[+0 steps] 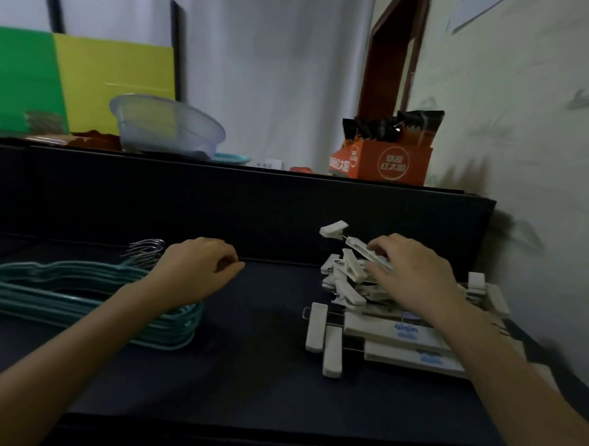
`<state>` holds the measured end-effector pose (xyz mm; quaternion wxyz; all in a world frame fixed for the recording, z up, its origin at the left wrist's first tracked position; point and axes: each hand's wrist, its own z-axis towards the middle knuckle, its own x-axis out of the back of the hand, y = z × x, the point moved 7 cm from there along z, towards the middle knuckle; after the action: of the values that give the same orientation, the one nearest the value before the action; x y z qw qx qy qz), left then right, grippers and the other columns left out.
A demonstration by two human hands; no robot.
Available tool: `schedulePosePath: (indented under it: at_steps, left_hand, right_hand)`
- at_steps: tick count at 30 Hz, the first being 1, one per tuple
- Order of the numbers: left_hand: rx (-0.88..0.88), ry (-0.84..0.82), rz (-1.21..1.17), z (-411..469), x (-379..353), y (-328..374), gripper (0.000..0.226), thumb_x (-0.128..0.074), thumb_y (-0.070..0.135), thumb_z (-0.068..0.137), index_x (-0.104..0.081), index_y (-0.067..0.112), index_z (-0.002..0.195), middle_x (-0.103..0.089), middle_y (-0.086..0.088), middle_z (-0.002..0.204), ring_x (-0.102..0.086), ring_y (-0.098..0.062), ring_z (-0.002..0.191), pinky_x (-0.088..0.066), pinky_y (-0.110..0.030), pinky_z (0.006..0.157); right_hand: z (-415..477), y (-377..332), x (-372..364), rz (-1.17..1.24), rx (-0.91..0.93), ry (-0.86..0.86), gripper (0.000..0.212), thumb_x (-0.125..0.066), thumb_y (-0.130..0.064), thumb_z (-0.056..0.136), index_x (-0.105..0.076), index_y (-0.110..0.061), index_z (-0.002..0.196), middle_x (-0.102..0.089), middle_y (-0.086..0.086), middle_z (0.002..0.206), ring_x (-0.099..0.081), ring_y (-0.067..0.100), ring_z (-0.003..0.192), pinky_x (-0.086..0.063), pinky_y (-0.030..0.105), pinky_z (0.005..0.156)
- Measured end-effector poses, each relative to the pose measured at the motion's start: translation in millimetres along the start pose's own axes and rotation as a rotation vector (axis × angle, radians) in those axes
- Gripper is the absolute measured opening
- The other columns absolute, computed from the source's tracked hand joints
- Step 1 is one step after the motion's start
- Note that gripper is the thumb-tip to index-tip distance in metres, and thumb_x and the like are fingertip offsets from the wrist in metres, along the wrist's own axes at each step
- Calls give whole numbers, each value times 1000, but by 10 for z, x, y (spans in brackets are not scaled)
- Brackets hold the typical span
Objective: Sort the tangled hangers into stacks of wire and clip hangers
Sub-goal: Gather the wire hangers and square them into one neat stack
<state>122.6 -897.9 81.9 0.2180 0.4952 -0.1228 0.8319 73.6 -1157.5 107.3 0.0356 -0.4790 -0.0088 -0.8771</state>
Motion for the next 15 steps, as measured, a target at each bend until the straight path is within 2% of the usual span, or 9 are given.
schedulePosePath:
  at_steps: [4, 7, 11, 15]
  left_hand:
    - [58, 62, 124, -323, 223, -209, 29, -39, 45, 93, -60, 27, 101, -58, 11, 95, -53, -10, 82, -35, -23, 57]
    - [127, 101, 164, -649, 443, -439, 28, -41, 44, 92, -61, 26, 101, -59, 13, 101, -57, -12, 92, -37, -23, 60]
    - [220, 109, 217, -1135, 711, -804, 28, -42, 43, 92, -61, 25, 104, -62, 8, 100, -56, -11, 91, -37, -22, 60]
    - [319, 98, 258, -1621, 944, -1214, 29, -41, 46, 92, -59, 27, 105, -60, 11, 99, -55, -8, 89, -34, -19, 55]
  right_hand:
    - [-32, -536, 52, 141, 151, 7, 31, -51, -43, 89, -55, -31, 118, -61, -10, 111, -57, 13, 100, -36, 25, 69]
    - [-25, -1026, 28, 248, 276, -21, 31, -51, -42, 90, -55, -31, 118, -61, -9, 110, -57, 13, 99, -44, 27, 74]
    - [-27, -1715, -37, 327, 418, -57, 30, -49, -42, 91, -54, -30, 118, -60, -9, 111, -56, 15, 102, -44, 28, 75]
    - [-74, -2436, -72, 396, 538, -82, 30, -51, -41, 91, -55, -27, 118, -60, -6, 111, -56, 16, 100, -43, 28, 76]
